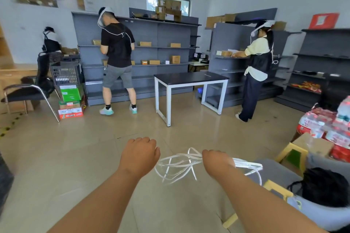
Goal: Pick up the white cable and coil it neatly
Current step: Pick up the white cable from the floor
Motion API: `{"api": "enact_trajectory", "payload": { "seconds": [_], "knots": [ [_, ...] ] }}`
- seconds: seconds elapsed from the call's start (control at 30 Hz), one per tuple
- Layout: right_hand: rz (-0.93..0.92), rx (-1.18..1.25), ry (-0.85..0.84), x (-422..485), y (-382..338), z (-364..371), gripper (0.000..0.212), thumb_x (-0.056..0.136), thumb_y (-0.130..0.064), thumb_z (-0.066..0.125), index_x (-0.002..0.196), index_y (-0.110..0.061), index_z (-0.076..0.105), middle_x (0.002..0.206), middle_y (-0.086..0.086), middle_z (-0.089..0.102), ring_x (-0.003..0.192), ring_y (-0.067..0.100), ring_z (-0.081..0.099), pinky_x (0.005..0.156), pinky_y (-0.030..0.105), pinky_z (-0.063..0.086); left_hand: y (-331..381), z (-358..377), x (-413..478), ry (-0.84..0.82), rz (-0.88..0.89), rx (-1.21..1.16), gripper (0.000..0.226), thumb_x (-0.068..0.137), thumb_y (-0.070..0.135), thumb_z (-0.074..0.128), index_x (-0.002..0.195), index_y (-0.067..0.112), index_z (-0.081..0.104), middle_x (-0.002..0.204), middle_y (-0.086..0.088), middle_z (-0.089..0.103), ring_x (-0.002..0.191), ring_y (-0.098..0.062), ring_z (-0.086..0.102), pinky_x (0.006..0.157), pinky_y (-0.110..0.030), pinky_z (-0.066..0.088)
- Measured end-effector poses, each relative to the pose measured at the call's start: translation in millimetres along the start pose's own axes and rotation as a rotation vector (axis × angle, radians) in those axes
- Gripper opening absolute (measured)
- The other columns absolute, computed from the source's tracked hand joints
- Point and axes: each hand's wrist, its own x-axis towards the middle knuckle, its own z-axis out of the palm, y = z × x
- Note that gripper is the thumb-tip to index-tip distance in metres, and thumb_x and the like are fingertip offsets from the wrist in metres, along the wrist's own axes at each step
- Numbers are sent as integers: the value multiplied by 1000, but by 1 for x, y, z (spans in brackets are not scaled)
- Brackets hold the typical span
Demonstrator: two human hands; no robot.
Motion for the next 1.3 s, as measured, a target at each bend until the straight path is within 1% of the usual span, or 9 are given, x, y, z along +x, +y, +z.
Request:
{"api": "enact_trajectory", "payload": {
  "seconds": [0.13,0.23,0.37,0.5,0.73,0.9,1.03,1.2,1.3],
  "knots": [
    [16,-12,19,109,16,-4,36,89,1,36,122,-9,46,124,10,57,114,30,55,92,35,42,-18,55,97,27,15,4,24,77,30,57,58,17,60,55,-1,59,52,-24,60,56,-27,46],
    [26,-9,14,193,31,-11,37,88,1,36,122,-10,46,124,10,58,114,30,55,93,35,42,-30,93,176,57,47,33,29,71,33,44,47,20,54,44,2,51,39,-20,54,45,-22,43],
    [68,9,-2,294,61,-19,37,88,1,38,122,-10,45,123,9,57,113,29,54,91,33,42,-39,142,279,-20,73,53,29,61,29,75,47,20,52,44,1,50,38,-19,52,41,-26,39],
    [99,30,8,385,95,-25,35,88,1,38,120,-9,46,121,9,58,111,28,56,88,32,43,-24,182,369,-69,85,-65,22,88,30,51,77,14,62,74,-4,63,72,-26,62,64,-30,37],
    [105,13,23,569,170,-16,34,88,1,39,120,-8,45,121,11,58,110,29,57,88,34,44,11,291,545,-31,117,-3,20,72,27,69,57,16,62,53,-1,59,48,-24,58,52,-25,45],
    [76,-8,24,693,232,-25,33,88,2,39,120,-7,45,121,11,58,110,29,57,89,35,44,38,347,665,-20,66,-15,32,94,34,37,92,15,62,91,-2,65,89,-25,61,81,-32,41],
    [75,-17,37,778,270,-37,33,89,2,40,121,-6,45,122,12,58,111,30,57,89,36,45,50,384,744,12,72,-54,30,92,31,44,83,12,65,82,-7,67,78,-29,62,75,-35,43],
    [71,-24,80,873,308,-45,28,92,-1,39,118,-8,47,116,9,61,104,29,62,84,35,47,60,431,835,-68,59,-5,36,96,35,31,103,16,61,101,-2,65,94,-24,60,84,-34,40],
    [66,-24,105,933,330,-40,28,92,-2,37,118,-8,46,114,9,62,103,28,62,83,36,47,67,463,891,-95,66,25,36,97,35,29,99,15,59,99,-2,63,92,-22,59,81,-31,40]
  ]
}}
